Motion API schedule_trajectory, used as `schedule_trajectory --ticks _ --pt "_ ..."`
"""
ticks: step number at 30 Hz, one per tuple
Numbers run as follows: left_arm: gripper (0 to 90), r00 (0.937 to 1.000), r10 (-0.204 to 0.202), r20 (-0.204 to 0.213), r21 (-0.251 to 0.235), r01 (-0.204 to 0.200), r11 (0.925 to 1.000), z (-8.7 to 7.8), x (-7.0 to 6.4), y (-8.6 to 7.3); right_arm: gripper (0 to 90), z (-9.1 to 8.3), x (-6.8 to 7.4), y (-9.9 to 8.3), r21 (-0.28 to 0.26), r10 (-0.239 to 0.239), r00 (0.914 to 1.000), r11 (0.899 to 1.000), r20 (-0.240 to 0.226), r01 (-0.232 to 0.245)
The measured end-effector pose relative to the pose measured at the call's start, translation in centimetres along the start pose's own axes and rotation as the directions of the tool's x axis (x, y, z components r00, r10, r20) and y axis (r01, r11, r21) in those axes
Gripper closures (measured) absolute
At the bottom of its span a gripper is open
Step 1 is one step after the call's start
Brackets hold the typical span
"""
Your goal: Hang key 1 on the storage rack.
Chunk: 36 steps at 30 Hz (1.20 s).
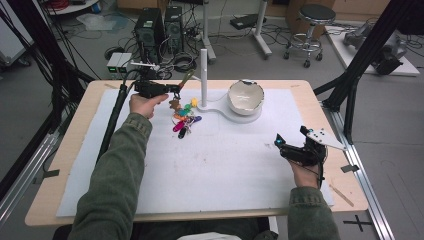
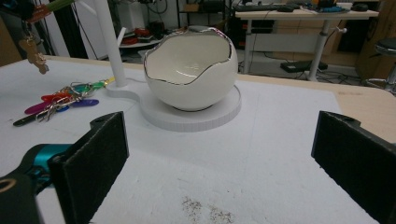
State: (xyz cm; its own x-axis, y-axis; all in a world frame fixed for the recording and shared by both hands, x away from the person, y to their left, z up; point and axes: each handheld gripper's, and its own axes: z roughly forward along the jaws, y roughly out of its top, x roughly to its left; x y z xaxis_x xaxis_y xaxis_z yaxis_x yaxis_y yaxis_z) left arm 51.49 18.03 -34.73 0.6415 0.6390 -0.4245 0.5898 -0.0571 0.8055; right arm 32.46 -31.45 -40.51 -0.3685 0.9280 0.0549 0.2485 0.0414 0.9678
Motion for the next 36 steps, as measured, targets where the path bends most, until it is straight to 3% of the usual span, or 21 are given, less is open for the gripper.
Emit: schedule_trajectory --ticks 19,24,27,29,34,36 --pt "73.5 1.0 -0.01 0.0 0.014 0.01 0.9999 2.2 -0.2 -0.8 3.0 0.0 0.0 0.0 0.001 -0.001 1.0 1.0 -0.002 0.001" --pt "73.4 0.9997 0.017 -0.017 0.024 -0.017 0.9996 2.9 -0.2 -1.2 3.0 0.1 -0.1 0.0 -0.001 -0.005 1.0 1.0 -0.005 0.005" --pt "73.4 0.9979 0.054 -0.035 0.028 -0.053 0.9982 3.1 -0.2 -1.3 3.0 0.1 -0.1 0.0 -0.001 -0.006 1.0 1.0 -0.005 0.006" --pt "73.1 0.9978 0.054 -0.038 0.027 -0.053 0.9982 3.1 -0.3 -1.3 3.0 0.1 0.0 0.0 0.001 -0.002 1.0 1.0 -0.006 0.002" --pt "64.9 0.9929 0.071 -0.095 0.049 -0.067 0.9966 2.9 -0.3 -1.3 3.0 0.1 0.0 0.0 0.002 -0.002 1.0 1.0 -0.006 0.002" --pt "55.2 0.9952 0.046 -0.087 0.034 -0.043 0.9985 2.7 -0.2 -1.2 3.0 0.1 0.0 0.0 0.002 -0.001 1.0 1.0 -0.006 0.001"
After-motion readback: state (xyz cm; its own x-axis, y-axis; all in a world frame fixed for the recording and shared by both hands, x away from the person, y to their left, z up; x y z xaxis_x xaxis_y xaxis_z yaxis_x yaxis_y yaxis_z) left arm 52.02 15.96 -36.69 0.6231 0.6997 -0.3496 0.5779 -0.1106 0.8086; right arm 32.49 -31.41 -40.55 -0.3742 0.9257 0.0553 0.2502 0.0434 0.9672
